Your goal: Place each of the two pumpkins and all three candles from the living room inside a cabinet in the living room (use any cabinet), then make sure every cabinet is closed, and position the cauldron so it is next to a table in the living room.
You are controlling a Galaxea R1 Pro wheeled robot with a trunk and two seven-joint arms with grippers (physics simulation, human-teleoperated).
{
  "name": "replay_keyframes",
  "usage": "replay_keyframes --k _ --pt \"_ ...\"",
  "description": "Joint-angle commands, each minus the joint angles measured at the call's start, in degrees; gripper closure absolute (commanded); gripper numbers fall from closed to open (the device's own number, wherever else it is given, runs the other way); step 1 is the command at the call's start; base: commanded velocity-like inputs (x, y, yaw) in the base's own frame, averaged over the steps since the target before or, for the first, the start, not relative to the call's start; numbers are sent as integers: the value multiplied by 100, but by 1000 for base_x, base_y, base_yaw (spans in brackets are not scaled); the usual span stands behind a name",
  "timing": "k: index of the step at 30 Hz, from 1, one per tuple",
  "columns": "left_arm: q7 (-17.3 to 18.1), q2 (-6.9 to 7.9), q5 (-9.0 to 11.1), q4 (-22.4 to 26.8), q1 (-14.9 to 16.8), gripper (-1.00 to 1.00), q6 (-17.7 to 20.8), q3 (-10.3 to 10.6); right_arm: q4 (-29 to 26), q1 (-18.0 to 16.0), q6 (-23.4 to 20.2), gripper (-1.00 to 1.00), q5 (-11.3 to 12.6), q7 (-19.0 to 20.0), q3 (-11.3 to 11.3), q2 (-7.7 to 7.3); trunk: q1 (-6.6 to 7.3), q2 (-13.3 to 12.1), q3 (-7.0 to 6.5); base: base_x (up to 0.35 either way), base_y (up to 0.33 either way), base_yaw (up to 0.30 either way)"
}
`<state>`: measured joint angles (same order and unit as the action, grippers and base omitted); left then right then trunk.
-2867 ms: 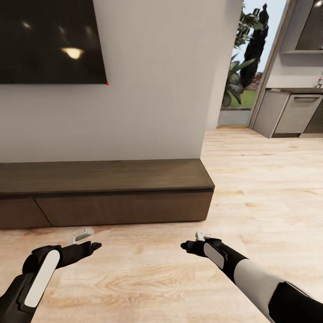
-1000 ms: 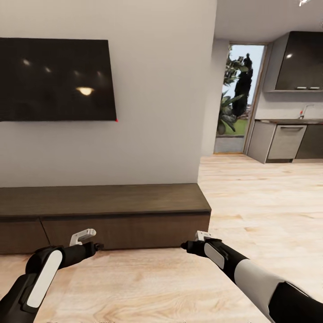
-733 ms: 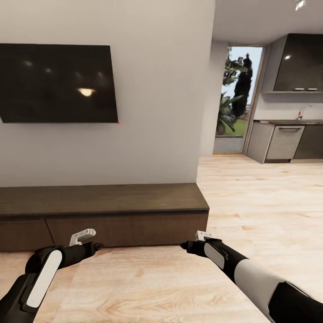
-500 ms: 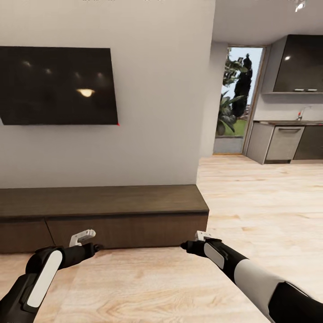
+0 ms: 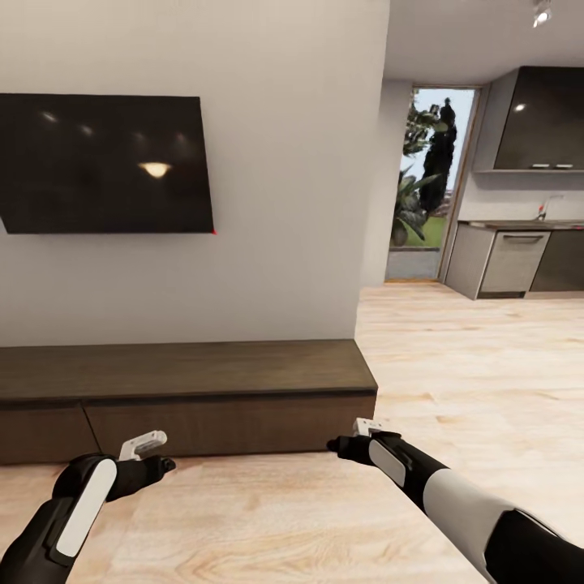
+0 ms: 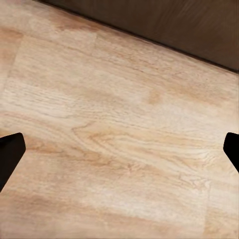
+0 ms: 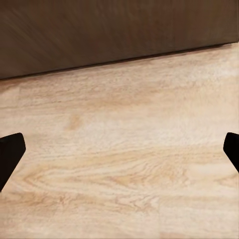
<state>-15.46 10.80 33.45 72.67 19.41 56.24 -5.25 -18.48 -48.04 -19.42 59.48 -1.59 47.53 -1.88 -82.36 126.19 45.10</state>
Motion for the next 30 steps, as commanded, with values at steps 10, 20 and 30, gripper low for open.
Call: replay_keyframes --k 10,20,30 --pt "-56 -16 56 1 5 -100 19 6 -14 -3 -18 -100 21 -17 35 -5 221 -400 -174 0 0 0" --pt "-62 -17 56 -12 10 -100 19 11 -7 -2 -11 -100 9 -17 37 -5 441 -801 -353 0 0 0" --pt "-63 -18 56 -90 10 -100 19 15 -7 -4 -2 -100 3 -17 37 -5 660 -1202 -533 0 0 0"
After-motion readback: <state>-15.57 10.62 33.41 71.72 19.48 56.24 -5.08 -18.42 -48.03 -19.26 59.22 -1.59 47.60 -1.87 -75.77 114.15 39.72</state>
